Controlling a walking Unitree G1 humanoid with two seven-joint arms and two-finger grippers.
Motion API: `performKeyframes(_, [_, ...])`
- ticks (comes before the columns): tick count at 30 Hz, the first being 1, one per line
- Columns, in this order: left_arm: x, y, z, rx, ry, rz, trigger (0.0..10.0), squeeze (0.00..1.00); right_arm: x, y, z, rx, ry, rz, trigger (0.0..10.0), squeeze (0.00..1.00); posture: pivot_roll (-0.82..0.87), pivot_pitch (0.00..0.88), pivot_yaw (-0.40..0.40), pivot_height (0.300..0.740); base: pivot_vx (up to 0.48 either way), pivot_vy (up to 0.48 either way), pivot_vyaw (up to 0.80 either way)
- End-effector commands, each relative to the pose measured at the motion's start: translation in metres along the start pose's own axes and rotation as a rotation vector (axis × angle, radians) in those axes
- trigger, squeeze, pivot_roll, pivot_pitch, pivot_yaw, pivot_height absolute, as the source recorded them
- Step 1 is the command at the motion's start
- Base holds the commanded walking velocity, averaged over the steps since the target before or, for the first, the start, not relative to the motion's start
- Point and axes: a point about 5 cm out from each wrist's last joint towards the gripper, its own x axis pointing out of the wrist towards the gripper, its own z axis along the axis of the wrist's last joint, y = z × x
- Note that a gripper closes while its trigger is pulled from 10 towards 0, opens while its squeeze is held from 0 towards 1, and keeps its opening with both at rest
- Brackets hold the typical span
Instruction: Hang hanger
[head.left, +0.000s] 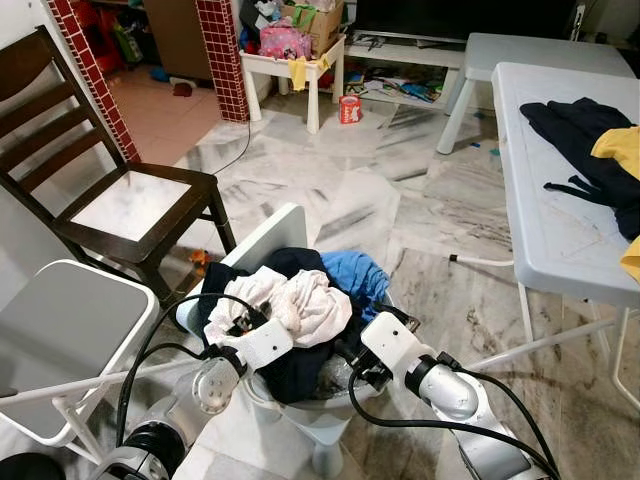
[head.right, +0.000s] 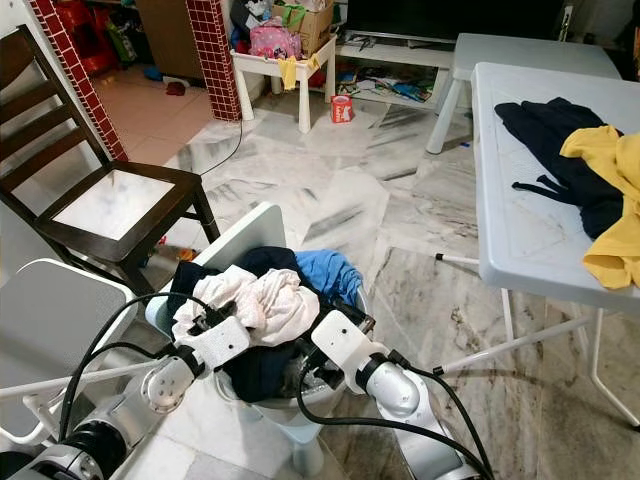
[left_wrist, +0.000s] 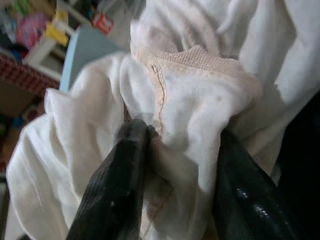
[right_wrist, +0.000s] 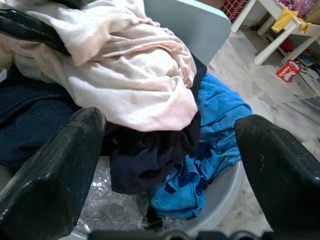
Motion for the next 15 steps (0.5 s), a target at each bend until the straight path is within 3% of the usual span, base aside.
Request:
performKeyframes(1, [0.000,0.004,-0.004,-0.028,0.032,0.007,0.0,0.00,-0.001,-0.001,-0.003,0.004,0.012,-0.008,10.0,0.00,-0.19,0.068,0.050,0.740,0.000,0.000,0.00])
performKeyframes(15, [0.000,0.017,-0.006,-0.078,0.031,0.057,0.0,0.00,0.002,-0.003,-0.001,-0.005,0.008,-0.006,10.0,0.00,-0.18,0.055,0.043,0.740,0.000,0.000,0.00])
